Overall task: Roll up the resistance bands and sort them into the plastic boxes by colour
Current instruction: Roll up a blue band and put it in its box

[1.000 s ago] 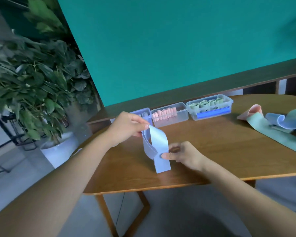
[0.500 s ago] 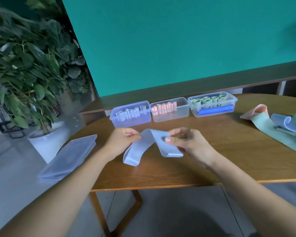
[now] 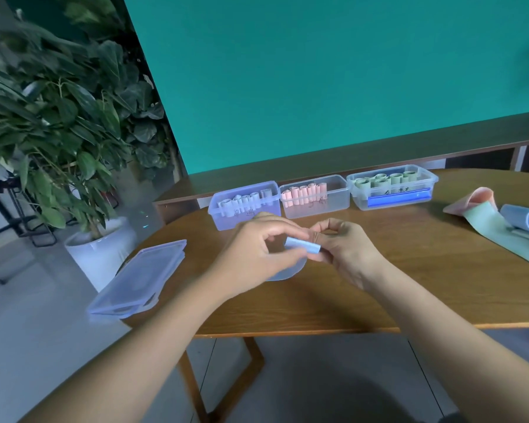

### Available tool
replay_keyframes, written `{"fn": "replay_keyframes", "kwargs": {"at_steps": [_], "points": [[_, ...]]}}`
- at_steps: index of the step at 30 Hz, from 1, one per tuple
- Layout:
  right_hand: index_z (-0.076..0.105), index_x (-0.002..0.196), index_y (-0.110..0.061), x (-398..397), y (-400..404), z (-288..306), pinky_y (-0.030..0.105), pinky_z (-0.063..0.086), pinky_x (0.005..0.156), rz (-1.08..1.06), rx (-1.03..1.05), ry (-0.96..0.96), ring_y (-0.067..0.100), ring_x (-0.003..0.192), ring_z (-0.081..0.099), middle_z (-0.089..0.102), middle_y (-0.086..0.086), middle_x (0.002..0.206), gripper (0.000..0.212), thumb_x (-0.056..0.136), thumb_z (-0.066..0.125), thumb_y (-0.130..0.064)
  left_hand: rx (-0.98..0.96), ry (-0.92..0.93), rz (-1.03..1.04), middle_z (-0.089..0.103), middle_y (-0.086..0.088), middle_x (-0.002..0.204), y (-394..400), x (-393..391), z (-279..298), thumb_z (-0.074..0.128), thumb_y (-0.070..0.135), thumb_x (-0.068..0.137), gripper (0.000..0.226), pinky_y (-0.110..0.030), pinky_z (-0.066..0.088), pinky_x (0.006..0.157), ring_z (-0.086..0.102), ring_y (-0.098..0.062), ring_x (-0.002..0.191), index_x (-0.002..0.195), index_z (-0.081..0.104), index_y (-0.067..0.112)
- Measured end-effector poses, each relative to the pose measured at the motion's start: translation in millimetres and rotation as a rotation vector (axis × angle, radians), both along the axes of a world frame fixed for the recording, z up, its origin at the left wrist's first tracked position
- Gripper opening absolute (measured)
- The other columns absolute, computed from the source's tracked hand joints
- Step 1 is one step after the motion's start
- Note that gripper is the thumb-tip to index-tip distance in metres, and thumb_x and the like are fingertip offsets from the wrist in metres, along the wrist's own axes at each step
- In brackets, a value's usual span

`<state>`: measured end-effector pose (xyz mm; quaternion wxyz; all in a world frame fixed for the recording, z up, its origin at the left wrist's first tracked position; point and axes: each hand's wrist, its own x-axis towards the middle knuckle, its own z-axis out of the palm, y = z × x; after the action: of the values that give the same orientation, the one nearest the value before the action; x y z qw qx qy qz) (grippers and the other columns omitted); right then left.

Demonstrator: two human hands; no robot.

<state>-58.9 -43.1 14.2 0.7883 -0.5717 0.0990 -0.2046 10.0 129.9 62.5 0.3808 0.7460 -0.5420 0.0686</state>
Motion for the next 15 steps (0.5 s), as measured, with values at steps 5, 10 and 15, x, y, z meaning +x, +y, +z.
{"fn": "replay_keyframes", "kwargs": {"at_steps": [5,10,15], "points": [[0.069,0.111,-0.003,-21,0,17,0.021,0.061,0.072,0.153,-0.065,-0.079,0.023,0.099,0.075,0.077,0.014,0.105,0.036,0.095,0.060,-0.034,-0.129,-0.032,0.119,0.072,0.020,0.084,-8,-2,31,0.076,0.015,0.088,0.006,-0.004,0.038,0.067,0.061,0.009,0.075,0.090,0.080,0.019],[0.070,0.099,-0.003,-34,2,33,0.028,0.057,0.061,0.125,-0.259,-0.079,0.020,0.065,0.068,0.072,0.014,0.081,0.055,0.085,0.058,-0.055,-0.199,-0.066,0.145,0.073,0.017,0.082,-12,-7,66,0.075,0.016,0.089,0.005,-0.006,0.039,0.065,0.060,0.007,0.068,0.090,0.079,0.018],[0.080,0.084,-0.017,-38,5,38,0.028,0.039,0.054,0.085,-0.517,-0.128,0.009,0.059,0.047,0.068,-0.007,0.071,0.013,0.086,0.075,-0.029,-0.268,-0.098,0.155,0.070,0.018,0.082,-14,-13,101,0.074,0.017,0.089,0.007,-0.010,0.043,0.069,0.061,0.004,0.077,0.091,0.076,0.023]]}}
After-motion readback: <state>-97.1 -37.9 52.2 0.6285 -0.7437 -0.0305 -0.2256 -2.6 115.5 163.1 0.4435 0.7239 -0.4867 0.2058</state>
